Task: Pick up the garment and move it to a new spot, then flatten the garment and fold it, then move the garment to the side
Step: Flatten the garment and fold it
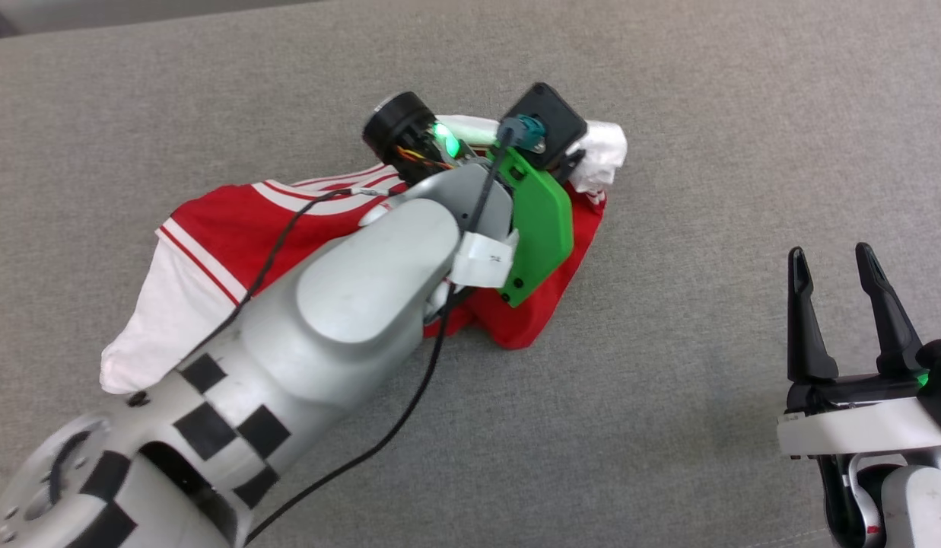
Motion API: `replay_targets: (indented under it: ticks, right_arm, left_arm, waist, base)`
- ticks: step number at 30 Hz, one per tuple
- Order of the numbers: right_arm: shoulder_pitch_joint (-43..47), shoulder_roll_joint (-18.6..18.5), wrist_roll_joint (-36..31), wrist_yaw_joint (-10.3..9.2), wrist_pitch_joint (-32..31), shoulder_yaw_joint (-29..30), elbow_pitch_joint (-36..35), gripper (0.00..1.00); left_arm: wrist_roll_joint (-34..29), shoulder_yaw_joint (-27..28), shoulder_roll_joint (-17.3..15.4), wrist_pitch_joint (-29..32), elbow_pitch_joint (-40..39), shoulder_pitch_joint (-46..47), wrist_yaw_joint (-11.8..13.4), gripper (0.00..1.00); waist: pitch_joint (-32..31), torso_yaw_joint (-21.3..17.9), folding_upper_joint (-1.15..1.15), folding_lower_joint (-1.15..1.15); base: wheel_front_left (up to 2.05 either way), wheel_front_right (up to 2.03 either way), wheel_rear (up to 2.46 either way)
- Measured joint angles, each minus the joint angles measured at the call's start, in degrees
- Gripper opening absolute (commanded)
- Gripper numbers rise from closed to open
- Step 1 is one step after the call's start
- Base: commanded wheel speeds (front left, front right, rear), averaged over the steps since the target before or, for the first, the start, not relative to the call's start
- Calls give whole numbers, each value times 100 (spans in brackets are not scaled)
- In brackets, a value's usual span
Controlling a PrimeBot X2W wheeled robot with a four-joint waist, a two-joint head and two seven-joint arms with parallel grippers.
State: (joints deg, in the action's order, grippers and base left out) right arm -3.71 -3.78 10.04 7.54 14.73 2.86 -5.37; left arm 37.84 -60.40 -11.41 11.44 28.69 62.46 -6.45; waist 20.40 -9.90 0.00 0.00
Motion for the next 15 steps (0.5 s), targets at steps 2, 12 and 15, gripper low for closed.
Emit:
replay_targets:
  ticks: [2,12,15]
  right_arm:
    - [-56,7,-1,0,0,26,-8,100]
    - [-286,41,-29,0,0,74,-29,100]
    - [-291,52,-30,0,0,73,-31,100]
  left_arm:
    - [3,-207,285,-86,392,62,-46,0]
    - [388,-1233,828,-207,1262,88,-87,0]
    - [327,-1226,850,-178,1221,58,-87,0]
  waist:
    - [133,-68,0,0]
    - [662,-314,0,0]
    - [733,-361,0,0]
  base:
    - [0,0,0]
    - [0,0,0]
    - [0,0,0]
